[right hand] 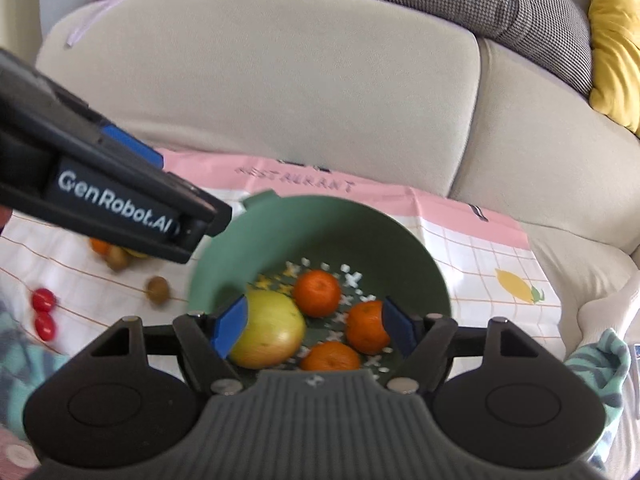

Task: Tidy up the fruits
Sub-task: 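Open both tools to drop the mandarins into the colander and withdraw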

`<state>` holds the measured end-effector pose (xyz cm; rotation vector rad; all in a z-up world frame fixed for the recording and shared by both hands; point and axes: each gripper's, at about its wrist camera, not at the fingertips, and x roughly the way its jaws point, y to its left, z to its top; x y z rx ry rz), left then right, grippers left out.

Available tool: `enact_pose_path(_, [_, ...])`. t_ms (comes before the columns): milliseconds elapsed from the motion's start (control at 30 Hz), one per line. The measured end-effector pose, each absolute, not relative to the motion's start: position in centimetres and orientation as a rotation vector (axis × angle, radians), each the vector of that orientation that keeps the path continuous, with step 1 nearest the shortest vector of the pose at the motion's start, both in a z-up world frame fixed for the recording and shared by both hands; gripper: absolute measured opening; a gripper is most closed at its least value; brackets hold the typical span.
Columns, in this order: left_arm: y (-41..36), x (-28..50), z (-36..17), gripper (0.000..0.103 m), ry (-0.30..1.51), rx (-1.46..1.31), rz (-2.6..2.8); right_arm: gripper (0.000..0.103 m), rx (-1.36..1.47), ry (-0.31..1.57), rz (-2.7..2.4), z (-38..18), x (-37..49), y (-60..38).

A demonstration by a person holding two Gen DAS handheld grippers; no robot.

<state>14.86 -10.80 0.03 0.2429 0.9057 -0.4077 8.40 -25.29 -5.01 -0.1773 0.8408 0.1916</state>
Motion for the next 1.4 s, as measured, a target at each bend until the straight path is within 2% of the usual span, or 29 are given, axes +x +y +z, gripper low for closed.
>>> enact_pose_path(400, [-3.5, 12.2, 3.3, 0.076, 0.873, 0.291, -0.300, 0.072, -0.111, 0.818, 0.317, -2.7, 5.6, -20.1])
enact_pose_path(767, [3.0, 10.9, 7.8, 0.076, 0.881, 0.508, -0.247, 0.073, -0.073, 0.802, 0.397, -1.1, 5.1, -15.9])
enact_pose_path(967, [5.1, 10.8, 4.4, 0.077, 0.955, 0.541, -0.254, 0.072, -0.021, 0.805, 0.413, -2.1, 5.9, -14.1])
enact_pose_path(1133, [6.4, 10.6, 0.8, 0.076, 0.948, 0.452, -0.326, 0.058, -0.024, 0.800, 0.449, -3.9, 6.3, -13.5])
enact_pose_path(1400, [5.8, 12.3, -2.6, 0.076, 0.924, 0.419, -0.391, 0.050, -0.037, 0.825, 0.458, -6.4, 7.7, -13.2])
